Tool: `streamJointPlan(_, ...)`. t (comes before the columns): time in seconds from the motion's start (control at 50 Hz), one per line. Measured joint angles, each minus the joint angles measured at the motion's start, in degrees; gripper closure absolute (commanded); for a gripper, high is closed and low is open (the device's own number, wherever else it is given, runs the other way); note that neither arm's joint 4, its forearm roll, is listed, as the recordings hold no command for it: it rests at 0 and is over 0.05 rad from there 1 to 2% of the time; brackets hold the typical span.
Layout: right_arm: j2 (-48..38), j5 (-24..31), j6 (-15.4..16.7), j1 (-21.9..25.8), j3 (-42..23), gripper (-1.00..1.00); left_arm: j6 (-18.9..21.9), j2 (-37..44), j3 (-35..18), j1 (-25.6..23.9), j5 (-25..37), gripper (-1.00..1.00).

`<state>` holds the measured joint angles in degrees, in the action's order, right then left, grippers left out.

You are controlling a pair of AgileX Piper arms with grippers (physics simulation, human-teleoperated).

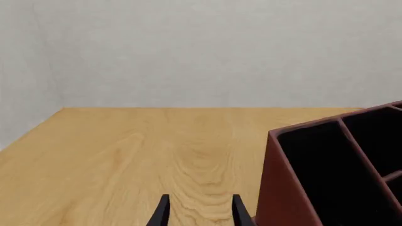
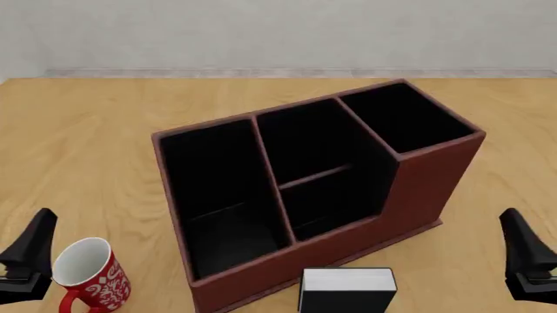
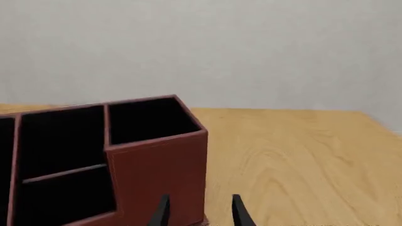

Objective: Pick up the book and place it in the right compartment of the caddy.

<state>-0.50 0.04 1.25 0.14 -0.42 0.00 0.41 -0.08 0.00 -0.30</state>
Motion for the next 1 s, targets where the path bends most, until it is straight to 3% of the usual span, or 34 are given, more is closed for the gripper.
streamJointPlan(0.34, -0.9, 4.8, 1.4, 4.6, -3.6, -1.00, 0.0, 0.0, -0.3, 0.0, 0.3, -1.00)
streamJointPlan(1.0, -8.5, 30.7, 10.2, 25.0, -27.2, -1.00, 0.0, 0.0, -0.4, 0.0, 0.4, -1.00)
